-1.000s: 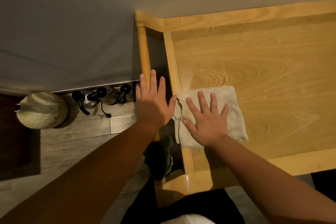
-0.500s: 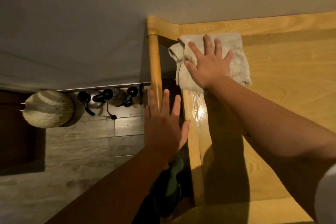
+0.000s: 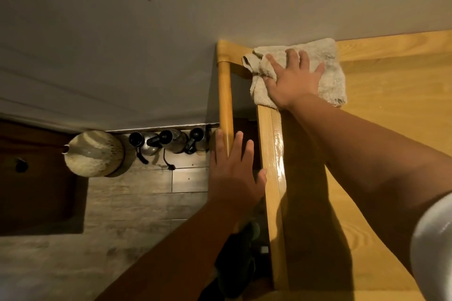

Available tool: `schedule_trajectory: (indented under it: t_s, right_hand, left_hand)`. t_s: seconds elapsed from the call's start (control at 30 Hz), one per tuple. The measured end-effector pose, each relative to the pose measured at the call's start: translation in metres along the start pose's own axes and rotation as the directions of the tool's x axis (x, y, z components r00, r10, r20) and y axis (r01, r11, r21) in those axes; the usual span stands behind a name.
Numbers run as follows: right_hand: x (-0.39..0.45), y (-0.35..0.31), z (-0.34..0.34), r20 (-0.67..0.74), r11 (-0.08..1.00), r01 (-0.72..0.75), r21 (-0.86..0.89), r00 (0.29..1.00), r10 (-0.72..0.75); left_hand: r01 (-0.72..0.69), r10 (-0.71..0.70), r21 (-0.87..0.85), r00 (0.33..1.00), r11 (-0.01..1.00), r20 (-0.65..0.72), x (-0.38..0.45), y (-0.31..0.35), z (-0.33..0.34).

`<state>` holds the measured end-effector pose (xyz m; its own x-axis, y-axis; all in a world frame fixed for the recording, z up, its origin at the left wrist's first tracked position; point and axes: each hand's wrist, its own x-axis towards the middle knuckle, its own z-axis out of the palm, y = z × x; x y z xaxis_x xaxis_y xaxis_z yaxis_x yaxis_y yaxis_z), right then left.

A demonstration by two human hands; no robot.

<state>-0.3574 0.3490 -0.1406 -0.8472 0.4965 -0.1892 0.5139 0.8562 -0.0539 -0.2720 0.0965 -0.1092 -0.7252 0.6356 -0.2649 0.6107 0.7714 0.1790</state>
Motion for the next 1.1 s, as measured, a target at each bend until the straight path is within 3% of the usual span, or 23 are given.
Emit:
schedule_trajectory:
  t_s: [0.27, 0.4, 0.5, 0.67, 0.87, 0.97, 1.03, 1.1]
  right_hand:
    - [-0.108, 0.0, 0.019, 0.042, 0.999, 0.018, 0.048, 0.999, -0.02]
    - [-0.177, 0.0, 0.031, 0.075, 0.998, -0.029, 0.054, 0.997, 0.025]
    - [-0.227, 0.002, 0.04, 0.083, 0.996, -0.055, 0.069, 0.995, 0.05]
    - [-0.307, 0.009, 0.053, 0.081, 0.995, -0.057, 0.08, 0.995, 0.051]
    - [-0.402, 0.015, 0.065, 0.122, 0.998, -0.03, 0.049, 0.992, 0.023]
    - [-0.427, 0.023, 0.067, 0.171, 1.0, 0.006, 0.018, 0.985, -0.009]
    - [-0.427, 0.024, 0.061, 0.201, 1.0, 0.021, 0.012, 0.979, -0.023]
    - [-0.423, 0.025, 0.055, 0.233, 0.999, 0.032, 0.012, 0.972, -0.034]
  left_hand:
    - [-0.014, 0.014, -0.005, 1.0, 1.0, -0.011, 0.001, 0.003, -0.007]
    - [-0.051, 0.05, -0.009, 0.994, 0.999, -0.095, -0.004, 0.003, -0.008]
    - [-0.046, 0.046, 0.057, 0.999, 0.997, -0.007, -0.001, 0.003, -0.006]
    - [0.03, -0.035, -0.121, 0.999, 0.992, -0.042, -0.004, 0.003, -0.007]
    - [0.027, -0.03, 0.089, 0.999, 0.996, 0.035, -0.004, 0.007, -0.011]
    - [-0.085, 0.084, 0.265, 0.996, 0.961, 0.014, -0.006, 0.021, -0.003]
    - [-0.208, 0.205, 0.188, 0.978, 0.96, 0.034, -0.004, 0.05, 0.007]
    - [-0.219, 0.215, 0.037, 0.972, 0.975, 0.099, -0.001, 0.086, 0.02]
